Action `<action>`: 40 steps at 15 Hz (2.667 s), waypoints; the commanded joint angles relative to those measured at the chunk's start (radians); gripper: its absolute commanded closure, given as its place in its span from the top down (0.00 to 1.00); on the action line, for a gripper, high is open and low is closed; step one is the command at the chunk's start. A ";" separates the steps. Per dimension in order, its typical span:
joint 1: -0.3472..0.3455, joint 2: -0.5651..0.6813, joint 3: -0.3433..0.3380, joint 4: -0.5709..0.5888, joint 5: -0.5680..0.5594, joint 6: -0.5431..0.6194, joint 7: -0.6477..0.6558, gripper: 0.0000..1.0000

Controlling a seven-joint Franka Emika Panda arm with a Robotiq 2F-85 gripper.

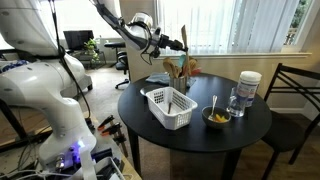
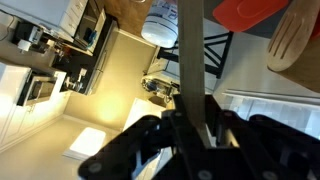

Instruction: Take the wooden spoon out of the basket and put it into the metal bucket

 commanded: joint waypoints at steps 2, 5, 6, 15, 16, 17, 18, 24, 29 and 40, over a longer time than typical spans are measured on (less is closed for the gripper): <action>0.359 0.186 -0.325 0.072 -0.087 -0.105 0.079 0.08; 0.597 0.226 -0.577 0.126 -0.064 -0.063 0.107 0.08; 0.664 0.227 -0.652 0.140 -0.055 -0.039 0.116 0.08; 0.932 0.155 -0.906 0.195 -0.148 0.123 0.298 0.08; 0.942 0.154 -0.915 0.196 -0.148 0.129 0.305 0.08; 0.950 0.152 -0.923 0.197 -0.147 0.134 0.307 0.08; 0.957 0.152 -0.930 0.198 -0.143 0.137 0.308 0.08; 0.977 0.150 -0.950 0.194 -0.114 0.162 0.318 0.08; 0.970 0.150 -0.931 0.192 -0.106 0.215 0.342 0.08; 0.971 0.136 -0.931 0.162 0.004 0.238 0.306 0.08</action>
